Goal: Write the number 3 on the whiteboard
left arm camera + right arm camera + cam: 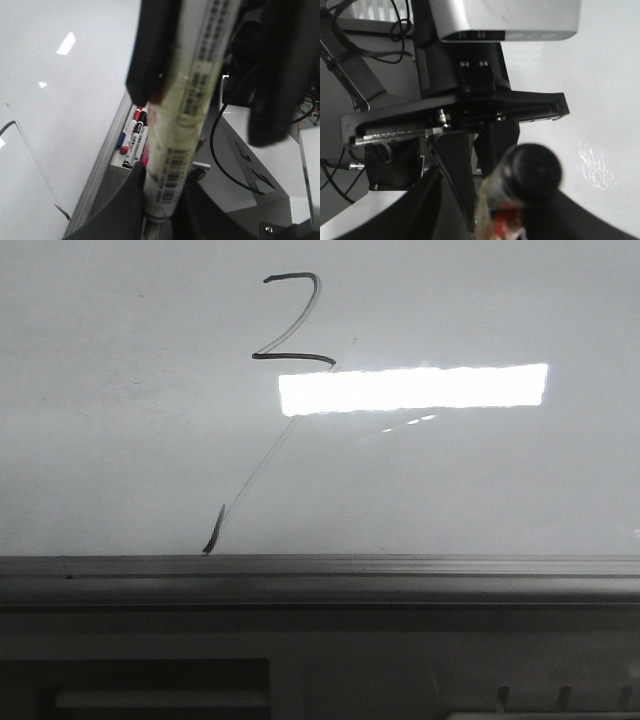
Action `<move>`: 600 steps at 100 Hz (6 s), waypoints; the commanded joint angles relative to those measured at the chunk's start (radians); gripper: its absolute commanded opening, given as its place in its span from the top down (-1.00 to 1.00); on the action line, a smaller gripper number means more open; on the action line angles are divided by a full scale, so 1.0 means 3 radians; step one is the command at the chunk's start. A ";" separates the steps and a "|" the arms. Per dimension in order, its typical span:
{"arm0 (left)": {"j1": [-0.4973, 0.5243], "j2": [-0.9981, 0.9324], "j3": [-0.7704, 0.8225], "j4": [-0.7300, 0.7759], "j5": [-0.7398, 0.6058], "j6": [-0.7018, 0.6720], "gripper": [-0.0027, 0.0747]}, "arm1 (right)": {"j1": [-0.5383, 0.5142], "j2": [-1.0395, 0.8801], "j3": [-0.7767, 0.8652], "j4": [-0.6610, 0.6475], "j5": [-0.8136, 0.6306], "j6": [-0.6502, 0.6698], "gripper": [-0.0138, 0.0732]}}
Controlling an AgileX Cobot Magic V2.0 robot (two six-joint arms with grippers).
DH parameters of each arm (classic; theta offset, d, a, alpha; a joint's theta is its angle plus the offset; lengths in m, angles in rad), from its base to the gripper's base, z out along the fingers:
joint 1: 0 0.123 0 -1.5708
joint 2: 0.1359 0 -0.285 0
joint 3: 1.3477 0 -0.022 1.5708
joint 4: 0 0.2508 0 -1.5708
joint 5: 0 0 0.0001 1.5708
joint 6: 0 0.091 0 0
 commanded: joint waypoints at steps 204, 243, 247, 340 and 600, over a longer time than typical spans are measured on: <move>0.0014 0.1128 0.0989 -0.0279 -0.3369 -0.1513 -0.12 | -0.1007 -0.1264 0.0593 0.0606 -0.0162 0.0262 0.82; 0.0014 0.0165 0.0847 -0.0092 -0.3185 -0.1500 -0.48 | -0.1007 -0.1295 0.0695 0.0283 -0.0222 0.0262 0.82; 0.0014 0.0004 0.0847 0.0009 -0.3120 -0.1494 -0.46 | -0.1007 -0.1331 0.0794 0.0232 -0.0305 0.0262 0.82; 0.0014 -0.2351 0.1822 0.1001 -0.2057 -0.1507 0.99 | -0.1007 -0.2881 0.3190 0.0810 -0.2726 0.0262 0.82; 0.1565 -0.2891 0.3024 0.2337 -0.2212 -0.3074 0.98 | -0.1007 -0.2881 0.3190 0.0810 -0.2750 0.0262 0.82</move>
